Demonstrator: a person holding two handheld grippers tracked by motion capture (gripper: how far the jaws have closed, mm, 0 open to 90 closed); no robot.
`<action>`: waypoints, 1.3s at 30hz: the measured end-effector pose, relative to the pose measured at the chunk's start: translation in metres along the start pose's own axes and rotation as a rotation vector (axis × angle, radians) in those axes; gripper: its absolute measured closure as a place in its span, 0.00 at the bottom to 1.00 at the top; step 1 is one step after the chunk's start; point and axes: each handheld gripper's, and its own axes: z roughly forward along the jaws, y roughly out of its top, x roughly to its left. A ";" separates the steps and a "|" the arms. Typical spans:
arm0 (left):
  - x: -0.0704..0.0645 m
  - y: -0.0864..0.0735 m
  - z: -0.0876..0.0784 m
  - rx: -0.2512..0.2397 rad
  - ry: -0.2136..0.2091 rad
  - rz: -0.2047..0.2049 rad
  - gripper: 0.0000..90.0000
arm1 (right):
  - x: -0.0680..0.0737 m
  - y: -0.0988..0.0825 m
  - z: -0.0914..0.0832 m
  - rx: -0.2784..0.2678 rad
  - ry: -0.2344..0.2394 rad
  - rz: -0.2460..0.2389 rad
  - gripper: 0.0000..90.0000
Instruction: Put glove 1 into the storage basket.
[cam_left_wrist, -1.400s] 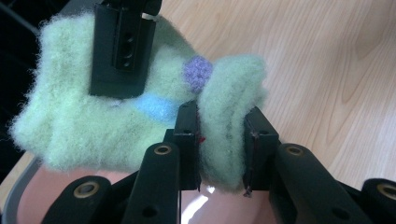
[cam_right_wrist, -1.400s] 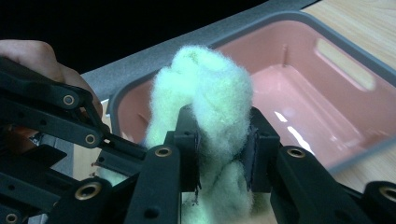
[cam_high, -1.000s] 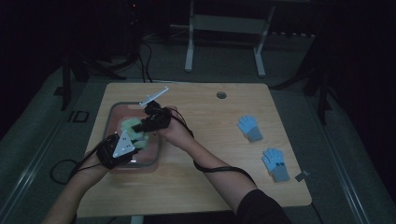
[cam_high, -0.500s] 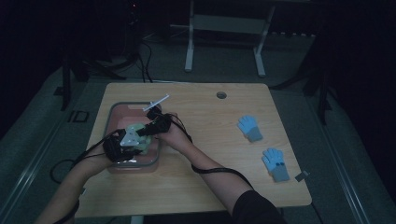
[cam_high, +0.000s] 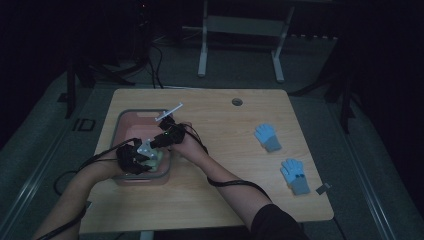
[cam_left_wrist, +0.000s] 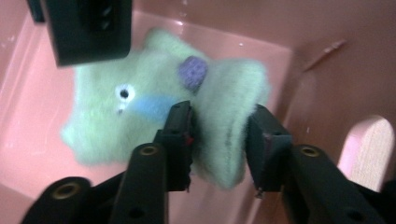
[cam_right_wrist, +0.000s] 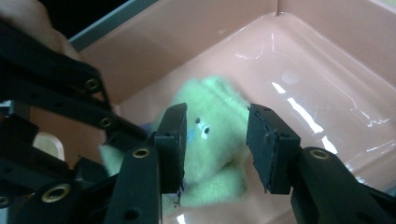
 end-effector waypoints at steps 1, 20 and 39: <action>0.000 0.000 0.000 0.000 0.000 0.000 0.60 | 0.000 0.000 -0.001 -0.003 0.000 -0.002 0.63; -0.010 0.012 -0.031 -0.210 -0.017 -0.229 0.21 | 0.017 -0.020 -0.063 -0.100 0.028 -0.067 0.61; -0.046 0.071 -0.034 -0.307 -0.050 -0.145 0.20 | -0.002 -0.071 -0.124 -0.109 -0.031 -0.053 0.60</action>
